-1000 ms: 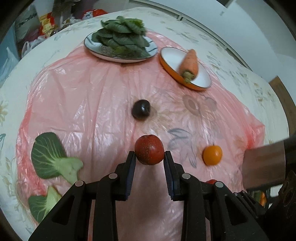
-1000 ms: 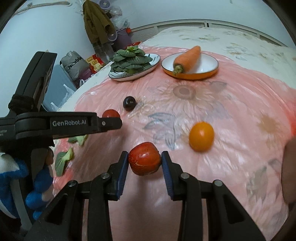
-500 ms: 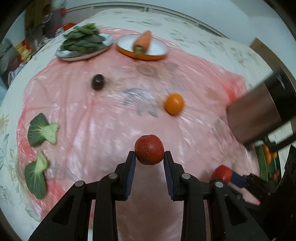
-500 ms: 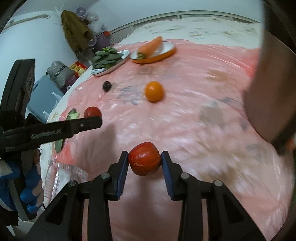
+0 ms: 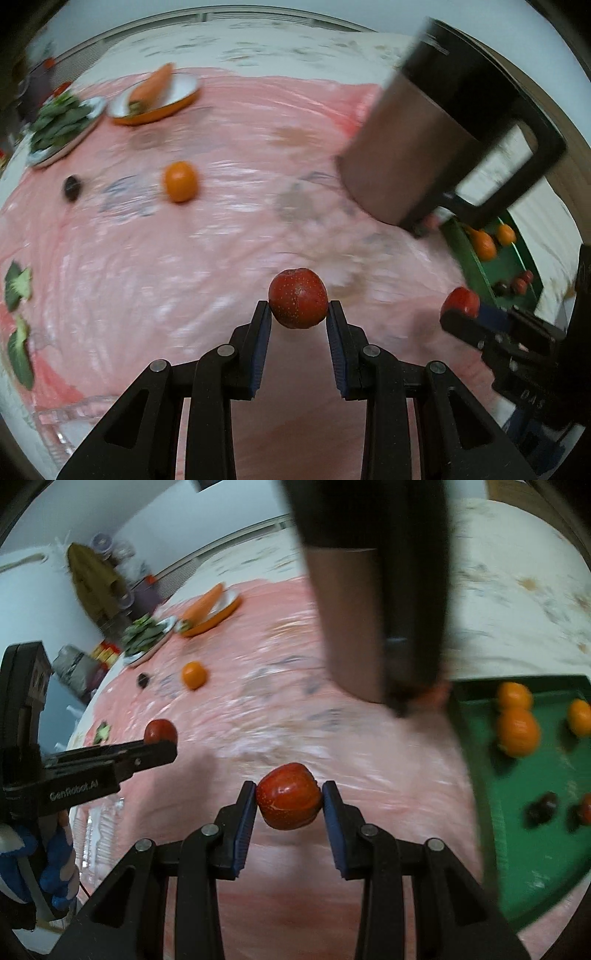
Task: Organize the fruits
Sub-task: 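Carry both red apples to the green tray and open both grippers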
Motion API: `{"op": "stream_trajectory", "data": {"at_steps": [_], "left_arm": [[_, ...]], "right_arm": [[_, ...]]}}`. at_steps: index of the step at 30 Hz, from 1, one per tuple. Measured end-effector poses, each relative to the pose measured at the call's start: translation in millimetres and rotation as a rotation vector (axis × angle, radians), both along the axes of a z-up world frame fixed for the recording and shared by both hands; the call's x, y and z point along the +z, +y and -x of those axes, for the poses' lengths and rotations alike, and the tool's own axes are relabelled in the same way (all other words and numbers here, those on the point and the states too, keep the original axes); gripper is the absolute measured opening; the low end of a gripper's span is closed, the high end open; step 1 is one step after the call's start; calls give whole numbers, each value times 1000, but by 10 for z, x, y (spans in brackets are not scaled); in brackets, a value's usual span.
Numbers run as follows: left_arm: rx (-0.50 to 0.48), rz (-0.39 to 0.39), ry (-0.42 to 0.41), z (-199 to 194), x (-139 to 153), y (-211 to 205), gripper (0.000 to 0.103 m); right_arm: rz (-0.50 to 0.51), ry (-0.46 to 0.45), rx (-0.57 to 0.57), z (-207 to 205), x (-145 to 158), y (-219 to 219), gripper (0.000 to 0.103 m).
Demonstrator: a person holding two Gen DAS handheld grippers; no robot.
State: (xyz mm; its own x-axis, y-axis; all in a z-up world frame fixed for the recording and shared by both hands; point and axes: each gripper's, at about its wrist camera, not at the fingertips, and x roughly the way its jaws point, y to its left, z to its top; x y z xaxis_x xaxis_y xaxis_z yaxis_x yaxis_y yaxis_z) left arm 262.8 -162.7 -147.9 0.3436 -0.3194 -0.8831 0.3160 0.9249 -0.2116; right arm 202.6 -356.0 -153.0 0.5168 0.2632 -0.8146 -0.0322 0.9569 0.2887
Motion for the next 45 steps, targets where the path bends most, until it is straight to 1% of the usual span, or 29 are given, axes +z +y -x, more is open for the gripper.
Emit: {"op": "stream_trajectory", "data": {"at_steps": [5, 11, 17, 23, 27, 32, 35, 38, 45], "left_arm": [[-109, -6, -21, 122, 54, -527, 26], [-213, 6, -30, 275, 89, -1101, 26], [-316, 24, -45, 424, 132, -1628, 26], [-446, 13, -74, 658, 175, -2200, 26], [-511, -10, -71, 742, 98, -2472, 26], [-575, -57, -71, 822, -69, -2743, 26], [-596, -77, -72, 832, -156, -2824, 26], [-609, -100, -66, 840, -261, -2883, 26], [-635, -120, -60, 865, -419, -3023, 26]], "right_arm": [[20, 1, -90, 157, 53, -495, 62], [60, 11, -186, 369, 58, -1078, 62], [100, 33, -248, 529, 7, -1505, 62], [136, 65, -285, 624, -112, -1828, 62], [154, 93, -298, 673, -212, -1973, 62], [190, 116, -282, 726, -305, -2048, 62], [224, 122, -271, 691, -314, -2077, 62], [235, 122, -281, 681, -321, -2128, 62], [264, 121, -272, 651, -338, -2128, 63]]}}
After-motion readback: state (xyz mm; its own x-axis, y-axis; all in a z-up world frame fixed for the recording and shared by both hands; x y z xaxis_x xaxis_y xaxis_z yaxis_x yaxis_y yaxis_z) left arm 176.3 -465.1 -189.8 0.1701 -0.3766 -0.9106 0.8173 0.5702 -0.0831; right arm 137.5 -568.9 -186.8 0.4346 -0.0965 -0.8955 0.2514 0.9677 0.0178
